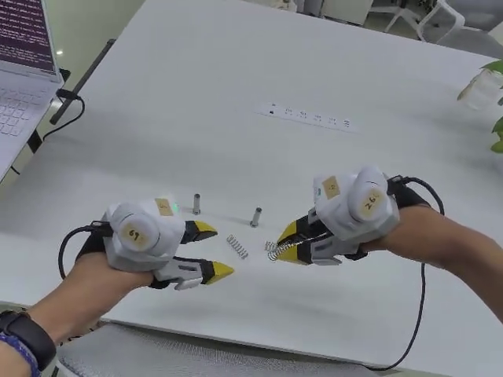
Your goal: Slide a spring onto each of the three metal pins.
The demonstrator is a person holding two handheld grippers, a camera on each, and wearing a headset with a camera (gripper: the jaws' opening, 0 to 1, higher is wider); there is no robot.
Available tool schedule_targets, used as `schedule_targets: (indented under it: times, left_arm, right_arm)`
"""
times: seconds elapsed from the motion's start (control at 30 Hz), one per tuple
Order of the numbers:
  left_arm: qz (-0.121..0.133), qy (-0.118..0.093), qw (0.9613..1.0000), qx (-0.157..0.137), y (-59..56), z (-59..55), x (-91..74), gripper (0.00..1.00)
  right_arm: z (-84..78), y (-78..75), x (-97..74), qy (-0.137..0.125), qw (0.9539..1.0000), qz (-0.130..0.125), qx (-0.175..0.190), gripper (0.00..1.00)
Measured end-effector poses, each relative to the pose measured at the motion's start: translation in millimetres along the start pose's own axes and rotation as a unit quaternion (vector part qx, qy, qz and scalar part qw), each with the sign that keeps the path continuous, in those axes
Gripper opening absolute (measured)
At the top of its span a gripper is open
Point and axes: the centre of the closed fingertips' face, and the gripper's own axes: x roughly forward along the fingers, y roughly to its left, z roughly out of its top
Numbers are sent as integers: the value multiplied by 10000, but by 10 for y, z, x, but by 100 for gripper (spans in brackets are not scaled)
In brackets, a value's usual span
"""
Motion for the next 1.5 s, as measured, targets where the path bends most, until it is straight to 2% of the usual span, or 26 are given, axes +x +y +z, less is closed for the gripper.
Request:
schedule_targets:
  times: [0.3,0.57,0.87,1.13,1.33,1.5]
  left_arm:
    - [240,41,9995,-197,150,-174,-110,39]
    - [372,79,9988,-315,206,-304,-200,48]
    - [528,-29,9975,-471,259,-309,-319,59]
    - [725,-122,9953,-628,348,-338,-454,66]
    - [834,-318,9929,-785,409,-285,-560,69]
    - [902,-396,9913,-869,441,-249,-609,71]
  right_arm:
    - [79,-147,111,89,9999,40,-40,8]
    - [198,-412,220,140,9999,-58,-24,8]
    - [363,-700,384,196,9997,-155,-20,8]
    - [476,-869,548,214,9997,-144,-43,8]
    - [537,-989,681,255,9996,-106,-75,8]
    - [594,-1064,789,269,9995,-123,-72,8]
